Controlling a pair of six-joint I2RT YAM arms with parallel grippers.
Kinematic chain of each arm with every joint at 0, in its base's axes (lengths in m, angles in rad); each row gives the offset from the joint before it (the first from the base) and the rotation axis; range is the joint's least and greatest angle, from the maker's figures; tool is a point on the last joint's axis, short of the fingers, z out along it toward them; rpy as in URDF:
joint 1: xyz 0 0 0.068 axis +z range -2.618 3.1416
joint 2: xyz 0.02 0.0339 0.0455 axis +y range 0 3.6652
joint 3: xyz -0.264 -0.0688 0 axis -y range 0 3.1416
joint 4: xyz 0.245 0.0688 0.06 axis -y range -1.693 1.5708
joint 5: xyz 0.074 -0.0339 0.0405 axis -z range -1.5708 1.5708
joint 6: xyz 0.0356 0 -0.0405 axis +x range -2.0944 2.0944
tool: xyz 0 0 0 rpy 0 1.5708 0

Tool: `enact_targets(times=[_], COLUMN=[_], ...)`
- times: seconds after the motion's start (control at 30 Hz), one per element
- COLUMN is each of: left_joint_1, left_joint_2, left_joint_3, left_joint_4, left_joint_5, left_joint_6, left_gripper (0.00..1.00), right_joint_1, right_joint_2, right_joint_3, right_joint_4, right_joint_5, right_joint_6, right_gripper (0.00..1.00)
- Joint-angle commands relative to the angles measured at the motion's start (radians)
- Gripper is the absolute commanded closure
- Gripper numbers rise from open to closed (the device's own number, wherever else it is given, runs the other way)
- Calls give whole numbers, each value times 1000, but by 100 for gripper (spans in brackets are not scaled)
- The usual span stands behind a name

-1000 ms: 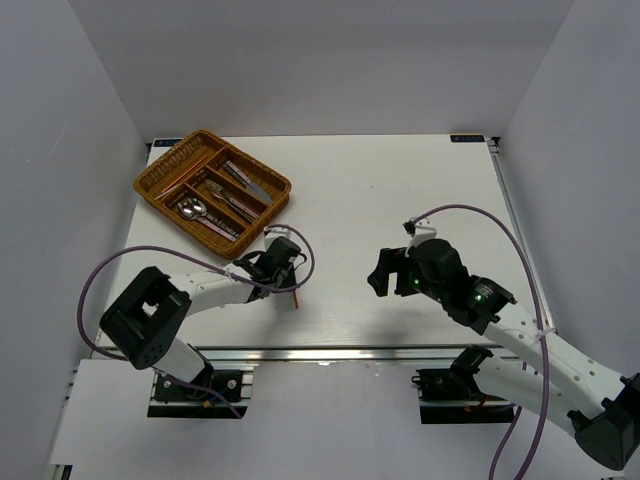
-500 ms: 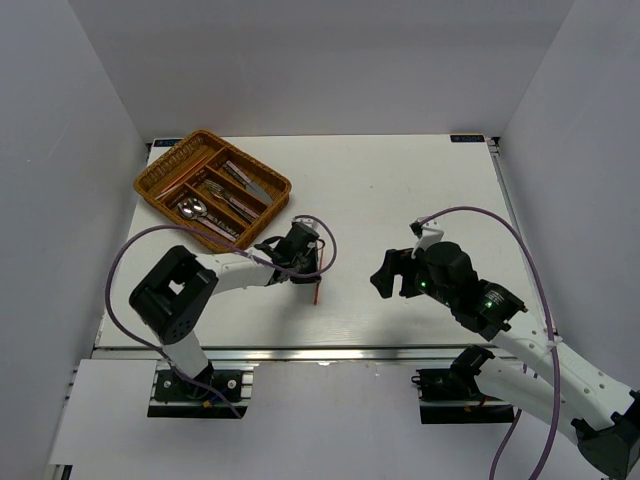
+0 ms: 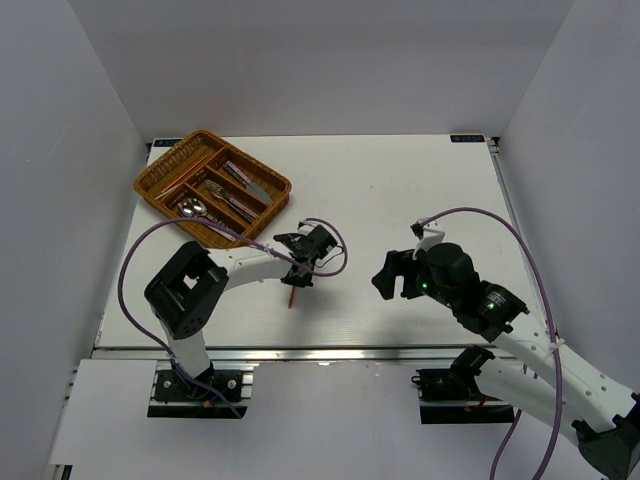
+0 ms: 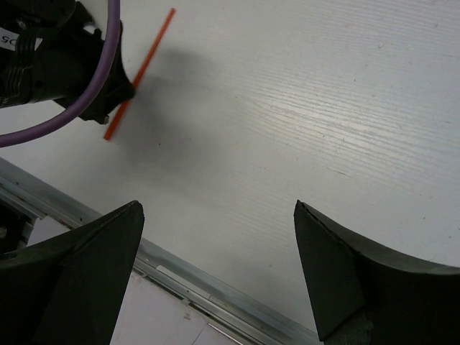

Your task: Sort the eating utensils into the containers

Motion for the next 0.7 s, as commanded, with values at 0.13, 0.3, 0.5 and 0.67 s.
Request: enact_targets(times=[0.13,0.3,0.5,0.67], left_joint_1=[13,13,13,13], left_joint_2=[-50,-72,-96,-150], left_joint_3=[-55,-89,-123,-115], left_joint_4=[-246,-224,-195,-195], left_joint_5=[-148,-137,-103,-105], left_joint_6=[71,73,74,73], left_gripper=[100,100,100,100], right_joint_1=[-4,-3,-4,-6], right_joint_2=[-4,6,16,19], right_joint_3=[39,42,48,51], right_joint_4=[-15,-16,-16,-16], right_joint_5=[25,24,20,22], right_joint_6=[-10,-10,-10,-12], right_gripper=[11,11,11,11])
